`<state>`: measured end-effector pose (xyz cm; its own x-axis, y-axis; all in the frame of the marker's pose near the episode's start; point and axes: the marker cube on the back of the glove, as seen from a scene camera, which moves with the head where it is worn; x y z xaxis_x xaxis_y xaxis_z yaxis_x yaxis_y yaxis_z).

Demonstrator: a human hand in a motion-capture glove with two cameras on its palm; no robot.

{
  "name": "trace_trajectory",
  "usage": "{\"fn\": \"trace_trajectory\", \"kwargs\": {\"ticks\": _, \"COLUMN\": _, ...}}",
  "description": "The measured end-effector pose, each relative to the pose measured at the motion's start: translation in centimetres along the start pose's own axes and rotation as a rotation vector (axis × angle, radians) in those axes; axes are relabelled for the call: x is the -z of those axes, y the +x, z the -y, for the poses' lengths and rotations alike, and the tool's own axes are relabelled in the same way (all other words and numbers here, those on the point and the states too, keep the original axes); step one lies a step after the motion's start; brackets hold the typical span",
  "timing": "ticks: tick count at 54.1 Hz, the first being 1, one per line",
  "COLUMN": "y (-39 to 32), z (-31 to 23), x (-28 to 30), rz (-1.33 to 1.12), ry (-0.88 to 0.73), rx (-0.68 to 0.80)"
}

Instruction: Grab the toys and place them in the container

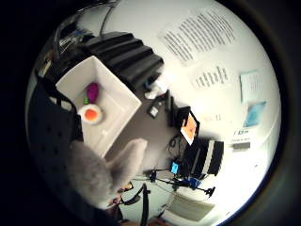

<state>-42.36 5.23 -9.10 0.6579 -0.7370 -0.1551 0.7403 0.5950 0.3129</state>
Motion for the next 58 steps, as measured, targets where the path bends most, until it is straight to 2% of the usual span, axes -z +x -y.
{"fn": "trace_trajectory", "kwargs": {"ticks": 4, "y": -2.0, "z": 0.2, "x": -0.5, "rz": 0.005, "ry": -0.024, "rx": 0.123}}
{"fn": "trace_trajectory", "kwargs": {"ticks": 8, "y": -4.2, "z": 1.2, "x": -1.0, "rz": 0.041, "ry": 0.041, "rx": 0.121}}
{"fn": "trace_trajectory", "kwargs": {"ticks": 12, "y": -5.5, "z": 1.3, "x": -2.1, "rz": -0.002, "ry": -0.037, "rx": 0.234}}
{"fn": "trace_trajectory", "kwargs": {"ticks": 17, "y": -5.4, "z": 0.7, "x": -4.7, "rz": -0.003, "ry": -0.330, "rx": 0.021}}
{"fn": "trace_trajectory", "kwargs": {"ticks": 20, "y": -5.6, "z": 0.5, "x": -5.8, "rz": 0.005, "ry": -0.407, "rx": -0.019}}
{"fn": "trace_trajectory", "kwargs": {"ticks": 39, "y": -1.9, "z": -1.3, "x": -4.9, "rz": 0.047, "ry": -0.277, "rx": -0.029}}
{"fn": "trace_trajectory", "kwargs": {"ticks": 48, "y": -0.4, "z": -2.1, "x": -5.2, "rz": 0.034, "ry": -0.286, "rx": 0.023}}
{"fn": "trace_trajectory", "kwargs": {"ticks": 58, "y": 0.0, "z": -2.2, "x": -5.4, "rz": 0.022, "ry": -0.283, "rx": -0.037}}
